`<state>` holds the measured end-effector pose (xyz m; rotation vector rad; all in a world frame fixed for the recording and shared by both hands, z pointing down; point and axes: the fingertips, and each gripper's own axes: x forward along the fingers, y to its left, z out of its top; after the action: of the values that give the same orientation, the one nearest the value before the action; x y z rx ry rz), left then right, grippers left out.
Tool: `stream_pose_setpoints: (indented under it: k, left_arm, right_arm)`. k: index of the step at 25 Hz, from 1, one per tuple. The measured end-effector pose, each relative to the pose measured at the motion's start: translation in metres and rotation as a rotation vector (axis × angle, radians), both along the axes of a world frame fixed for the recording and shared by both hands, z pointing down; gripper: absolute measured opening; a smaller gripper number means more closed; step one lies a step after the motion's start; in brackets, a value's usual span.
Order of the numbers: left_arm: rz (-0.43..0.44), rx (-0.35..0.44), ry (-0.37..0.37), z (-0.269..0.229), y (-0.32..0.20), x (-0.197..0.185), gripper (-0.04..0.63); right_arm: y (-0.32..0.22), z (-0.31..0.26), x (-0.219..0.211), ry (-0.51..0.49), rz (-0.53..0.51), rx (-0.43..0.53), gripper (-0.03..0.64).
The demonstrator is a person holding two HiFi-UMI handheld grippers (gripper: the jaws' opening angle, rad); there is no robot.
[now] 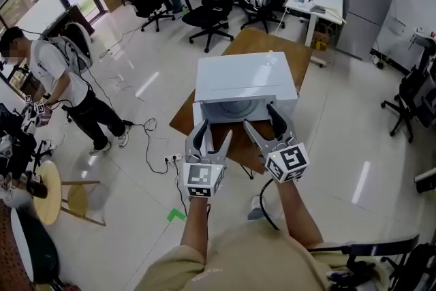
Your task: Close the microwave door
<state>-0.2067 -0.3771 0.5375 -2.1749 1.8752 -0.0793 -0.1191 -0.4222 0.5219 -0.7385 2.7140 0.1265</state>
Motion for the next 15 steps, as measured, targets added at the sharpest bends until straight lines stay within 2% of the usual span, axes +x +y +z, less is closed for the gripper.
stream_pose_setpoints:
  k: [7,12,15]
  left_arm:
    - [-0.052,-0.006,-0.009,-0.001,-0.082,0.007,0.284]
    - [-0.081,-0.003,0.009,0.001,-0.103,-0.011,0.284]
    - [-0.069,0.002,0.013,0.002,-0.104,-0.025,0.285]
  right_arm:
    - [-0.079,-0.002,0.013,0.006,-0.051,-0.014,0.318]
    - [-0.116,0.022,0.005,-0.005,-0.074,-0.072,0.318]
    - [-0.119,0.018,-0.01,0.0,-0.082,-0.064,0.318]
